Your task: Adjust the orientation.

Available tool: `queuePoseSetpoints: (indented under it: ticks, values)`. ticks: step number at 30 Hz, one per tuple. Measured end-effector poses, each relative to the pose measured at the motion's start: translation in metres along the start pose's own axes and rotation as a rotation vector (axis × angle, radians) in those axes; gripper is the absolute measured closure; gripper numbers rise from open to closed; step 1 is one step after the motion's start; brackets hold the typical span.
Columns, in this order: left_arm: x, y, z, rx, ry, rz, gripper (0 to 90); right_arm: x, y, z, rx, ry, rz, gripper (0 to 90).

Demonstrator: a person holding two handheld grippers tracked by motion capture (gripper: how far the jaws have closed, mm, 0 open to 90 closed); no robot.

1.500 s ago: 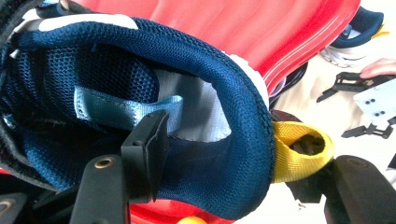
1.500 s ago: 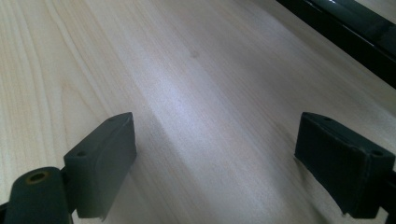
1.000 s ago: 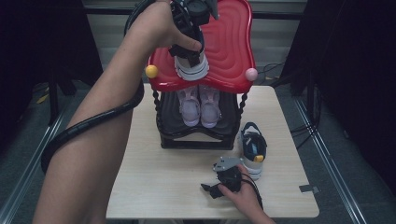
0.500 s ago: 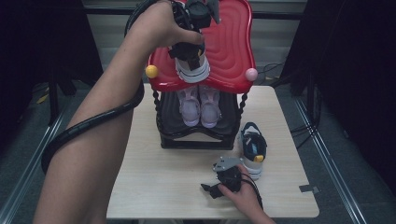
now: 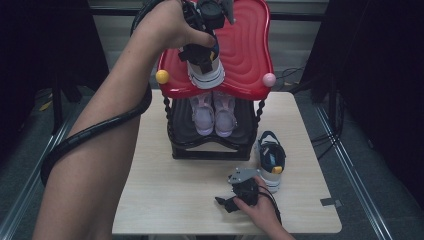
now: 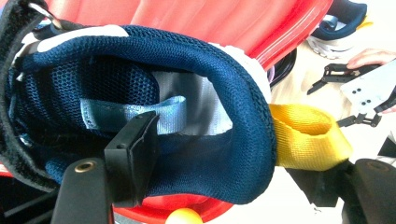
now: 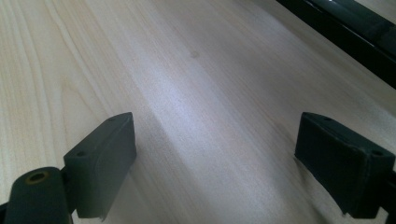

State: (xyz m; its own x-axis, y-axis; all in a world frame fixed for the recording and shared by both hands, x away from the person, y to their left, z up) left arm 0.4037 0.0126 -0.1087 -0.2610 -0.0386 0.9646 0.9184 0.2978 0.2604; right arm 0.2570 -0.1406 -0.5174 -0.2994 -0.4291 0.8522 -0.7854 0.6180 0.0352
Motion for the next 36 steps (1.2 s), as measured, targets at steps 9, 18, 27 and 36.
queuePoseSetpoints:
  ticks: [9, 18, 27, 36]
  values:
    - [-0.004, -0.002, -0.002, -0.014, 0.008, 0.008, 29.9, 0.000, 0.000, 0.000, -0.001, 0.001, 0.000, 11.9]
    - [-0.007, -0.004, -0.003, -0.017, 0.006, 0.004, 28.9, 0.000, 0.000, 0.000, -0.002, 0.001, 0.000, 11.9]
    - [0.005, -0.003, 0.004, -0.036, -0.033, -0.001, 19.9, 0.000, 0.000, 0.000, -0.002, 0.001, 0.000, 11.9]
    - [0.012, -0.004, 0.013, -0.031, -0.053, 0.019, 19.7, 0.000, 0.000, 0.000, -0.002, 0.000, 0.000, 11.9]
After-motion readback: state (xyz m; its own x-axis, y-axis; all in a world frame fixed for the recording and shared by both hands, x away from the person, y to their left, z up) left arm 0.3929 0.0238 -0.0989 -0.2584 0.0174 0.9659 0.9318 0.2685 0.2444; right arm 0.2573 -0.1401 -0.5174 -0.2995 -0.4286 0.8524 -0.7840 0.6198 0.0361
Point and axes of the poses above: each handheld gripper's, and its own axes: x roughly backward along the jaws, z roughly out of its underside, y roughly to its left, the point moved 1 cm from there along -x, roughly forward along the jaws, and after that the axes turned 15 degrees about y, right-handed, at the moved point
